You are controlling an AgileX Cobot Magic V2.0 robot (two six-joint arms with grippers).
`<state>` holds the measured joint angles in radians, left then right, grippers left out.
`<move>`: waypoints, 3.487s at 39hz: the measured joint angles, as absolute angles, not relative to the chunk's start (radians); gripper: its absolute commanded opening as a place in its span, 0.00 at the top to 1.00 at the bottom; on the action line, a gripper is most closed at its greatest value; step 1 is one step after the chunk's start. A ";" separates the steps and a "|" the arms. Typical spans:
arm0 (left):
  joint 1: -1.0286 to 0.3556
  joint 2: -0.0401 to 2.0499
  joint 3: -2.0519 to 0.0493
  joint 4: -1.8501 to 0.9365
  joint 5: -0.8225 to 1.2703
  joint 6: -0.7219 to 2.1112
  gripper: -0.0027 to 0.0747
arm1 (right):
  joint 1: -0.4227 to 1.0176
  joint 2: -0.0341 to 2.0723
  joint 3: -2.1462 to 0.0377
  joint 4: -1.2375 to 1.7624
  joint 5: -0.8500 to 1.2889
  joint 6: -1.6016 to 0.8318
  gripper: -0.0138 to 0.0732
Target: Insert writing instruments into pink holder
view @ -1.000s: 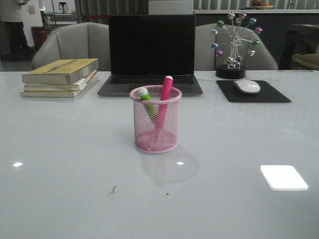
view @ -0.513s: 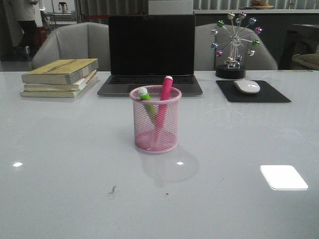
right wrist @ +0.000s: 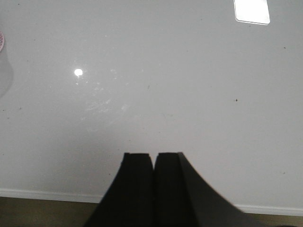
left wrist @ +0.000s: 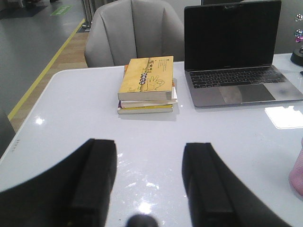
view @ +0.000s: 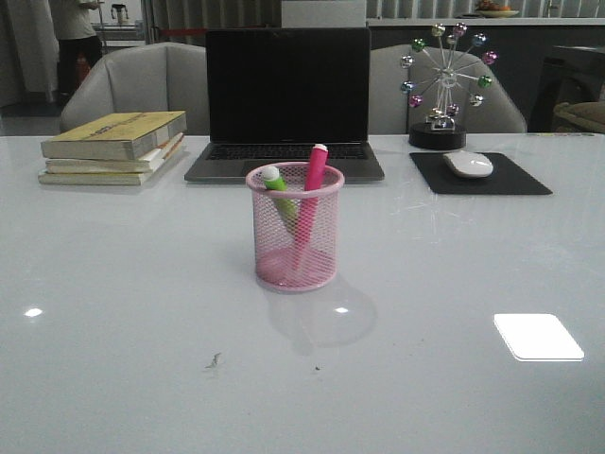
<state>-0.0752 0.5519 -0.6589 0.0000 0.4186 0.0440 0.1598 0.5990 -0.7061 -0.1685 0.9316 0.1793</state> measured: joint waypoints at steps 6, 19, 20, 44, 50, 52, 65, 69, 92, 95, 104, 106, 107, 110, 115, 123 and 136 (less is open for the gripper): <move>-0.075 0.552 -0.659 0.000 0.419 0.044 0.47 | 0.160 0.599 -0.706 -0.169 0.932 0.179 0.81; -0.075 0.552 -0.659 0.000 0.417 0.044 0.47 | 0.160 0.590 -0.706 -0.169 0.920 0.181 0.81; -0.075 0.552 -0.659 0.000 0.417 0.044 0.47 | 0.160 0.584 -0.706 -0.169 0.921 0.181 0.81; -0.075 0.552 -0.659 0.000 0.417 0.044 0.47 | 0.023 0.057 -0.411 0.054 0.558 0.000 0.81; -0.075 0.552 -0.659 0.000 0.417 0.044 0.47 | 0.012 -0.009 -0.278 0.064 0.444 0.000 0.81; -0.075 0.552 -0.659 0.000 0.417 0.044 0.47 | 0.012 -0.011 -0.238 0.064 0.410 0.000 0.81; -0.075 0.552 -0.659 0.000 0.417 0.044 0.47 | 0.012 -0.011 -0.019 0.064 0.226 0.000 0.81; -0.075 0.552 -0.659 0.000 0.417 0.044 0.47 | 0.012 -0.011 0.020 0.064 0.187 0.000 0.81; -0.075 0.552 -0.659 0.000 0.417 0.044 0.47 | 0.012 -0.011 0.031 0.064 0.207 0.000 0.81; -0.075 0.552 -0.659 0.000 0.417 0.044 0.47 | 0.012 -0.011 0.031 0.064 0.207 0.000 0.81; -0.075 0.552 -0.659 0.000 0.417 0.044 0.47 | 0.012 -0.011 0.031 0.064 0.207 0.000 0.81; -0.075 0.552 -0.659 0.000 0.417 0.044 0.47 | 0.012 -0.011 0.031 0.064 0.207 0.000 0.81; -0.075 0.552 -0.659 0.007 0.417 0.044 0.47 | 0.012 -0.011 0.031 0.064 0.207 0.000 0.81; -0.075 0.552 -0.659 0.012 0.417 0.044 0.53 | 0.012 -0.011 0.031 0.064 0.207 0.000 0.81; -0.075 0.552 -0.642 0.008 0.398 0.044 0.76 | 0.012 -0.011 0.031 0.064 0.207 0.000 0.81; -0.075 0.511 -0.585 -0.044 0.278 0.044 0.84 | 0.012 -0.011 0.031 0.064 0.207 0.000 0.81; -0.075 0.224 -0.434 -0.048 0.104 0.044 0.84 | 0.012 -0.011 0.031 0.064 0.207 0.000 0.81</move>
<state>-0.0752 0.2238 -0.4340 -0.0478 0.1042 0.0440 0.0117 -0.0110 0.0306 0.0645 0.2066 0.0000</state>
